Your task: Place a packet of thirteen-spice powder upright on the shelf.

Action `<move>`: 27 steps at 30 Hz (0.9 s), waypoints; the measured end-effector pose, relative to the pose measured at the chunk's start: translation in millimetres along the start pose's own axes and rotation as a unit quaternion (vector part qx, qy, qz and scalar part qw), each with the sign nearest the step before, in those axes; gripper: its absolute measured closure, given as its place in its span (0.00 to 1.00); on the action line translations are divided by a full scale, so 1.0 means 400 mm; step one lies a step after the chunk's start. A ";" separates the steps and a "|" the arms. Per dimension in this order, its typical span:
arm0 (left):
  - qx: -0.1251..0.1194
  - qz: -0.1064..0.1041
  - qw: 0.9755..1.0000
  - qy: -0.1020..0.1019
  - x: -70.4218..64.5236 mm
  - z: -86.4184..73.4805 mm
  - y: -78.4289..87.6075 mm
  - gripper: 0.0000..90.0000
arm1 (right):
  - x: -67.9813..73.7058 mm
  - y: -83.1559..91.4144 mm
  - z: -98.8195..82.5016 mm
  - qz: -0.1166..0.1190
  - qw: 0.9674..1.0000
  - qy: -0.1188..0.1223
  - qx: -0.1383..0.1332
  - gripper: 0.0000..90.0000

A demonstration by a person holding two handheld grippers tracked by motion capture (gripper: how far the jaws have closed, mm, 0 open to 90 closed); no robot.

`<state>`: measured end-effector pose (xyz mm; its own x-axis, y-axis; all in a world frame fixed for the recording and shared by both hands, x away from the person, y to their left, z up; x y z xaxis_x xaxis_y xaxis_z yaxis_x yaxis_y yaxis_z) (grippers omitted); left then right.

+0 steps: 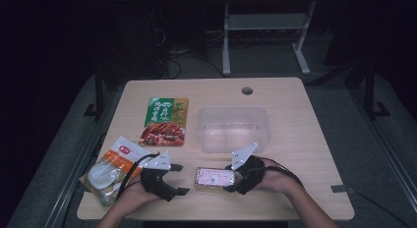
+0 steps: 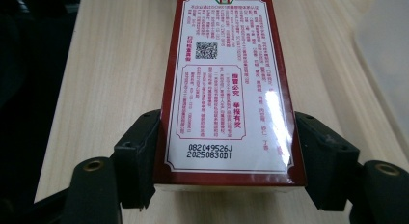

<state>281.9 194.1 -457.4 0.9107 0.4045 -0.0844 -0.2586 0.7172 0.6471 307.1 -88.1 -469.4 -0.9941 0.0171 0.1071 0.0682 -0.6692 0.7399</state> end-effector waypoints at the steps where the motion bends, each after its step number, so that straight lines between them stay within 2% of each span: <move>1: -0.001 -0.003 1.000 -0.002 -0.001 0.002 -0.002 0.16 | 0.000 0.000 0.000 0.000 1.000 0.000 0.000 0.35; 2: 0.001 -0.007 1.000 -0.009 -0.002 0.006 -0.005 0.16 | 0.000 -0.006 0.000 -0.007 1.000 0.011 0.015 0.35; 4: 0.001 -0.009 1.000 -0.011 -0.004 0.010 -0.009 0.16 | 0.001 -0.007 0.000 -0.003 1.000 0.013 0.014 0.35; 5: 0.006 -0.011 1.000 -0.022 -0.004 0.018 -0.015 0.16 | 0.003 -0.008 0.001 -0.004 1.000 0.017 0.015 0.35; 6: 0.006 -0.011 1.000 -0.022 -0.004 0.018 -0.015 0.16 | 0.002 -0.008 0.000 -0.004 1.000 0.016 0.015 0.35; 10: 0.026 -0.023 0.998 -0.050 -0.002 0.035 -0.030 0.16 | 0.001 -0.009 0.000 -0.004 1.000 0.010 0.015 0.34; 13: 0.035 -0.024 0.997 -0.061 -0.002 0.048 -0.043 0.16 | -0.001 -0.007 -0.002 -0.006 1.000 -0.002 0.013 0.30; 14: 0.036 -0.026 0.997 -0.064 -0.001 0.050 -0.044 0.16 | -0.002 0.000 -0.004 -0.011 1.000 -0.013 0.011 0.27; 15: 0.033 -0.028 0.997 -0.062 0.000 0.053 -0.046 0.16 | -0.002 0.000 -0.004 -0.011 1.000 -0.013 0.011 0.27; 16: 0.034 -0.030 0.997 -0.064 0.003 0.055 -0.048 0.16 | 0.000 0.008 -0.009 -0.015 1.000 -0.025 0.010 0.24; 19: 0.040 -0.034 0.996 -0.068 0.009 0.062 -0.048 0.16 | 0.008 0.016 -0.018 -0.029 0.999 -0.036 0.015 0.23; 20: 0.038 -0.036 0.996 -0.069 0.011 0.064 -0.048 0.16 | 0.021 0.022 -0.028 -0.040 0.998 -0.052 0.021 0.20; 21: 0.037 -0.037 0.996 -0.071 0.013 0.066 -0.049 0.16 | 0.021 0.022 -0.028 -0.040 0.998 -0.052 0.021 0.20; 22: 0.038 -0.040 0.996 -0.072 0.015 0.068 -0.050 0.16 | 0.028 0.026 -0.033 -0.050 0.997 -0.053 0.019 0.20; 23: 0.040 -0.042 0.996 -0.073 0.016 0.070 -0.052 0.15 | 0.037 0.028 -0.040 -0.055 0.996 -0.066 0.018 0.20; 25: 0.045 -0.050 0.995 -0.075 0.023 0.074 -0.062 0.15 | 0.041 0.023 -0.037 -0.064 0.996 -0.064 0.026 0.20; 27: 0.048 -0.052 0.994 -0.078 0.024 0.075 -0.066 0.15 | 0.040 0.019 -0.034 -0.062 0.996 -0.066 0.025 0.20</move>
<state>307.3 162.0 -452.5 0.9716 0.2330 -0.0410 -0.1356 0.6905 0.7105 290.4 -102.8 -471.0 -0.9754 0.1980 0.0967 -0.0476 -0.6180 0.7847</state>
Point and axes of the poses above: each handheld gripper's, and its own axes: y roughly backward along the jaws, z roughly out of its top, x roughly to its left, the point moved 2 cm from there along -y, roughly forward along the jaws, and after that the axes turned 6 degrees about z, right-handed, at the moved point
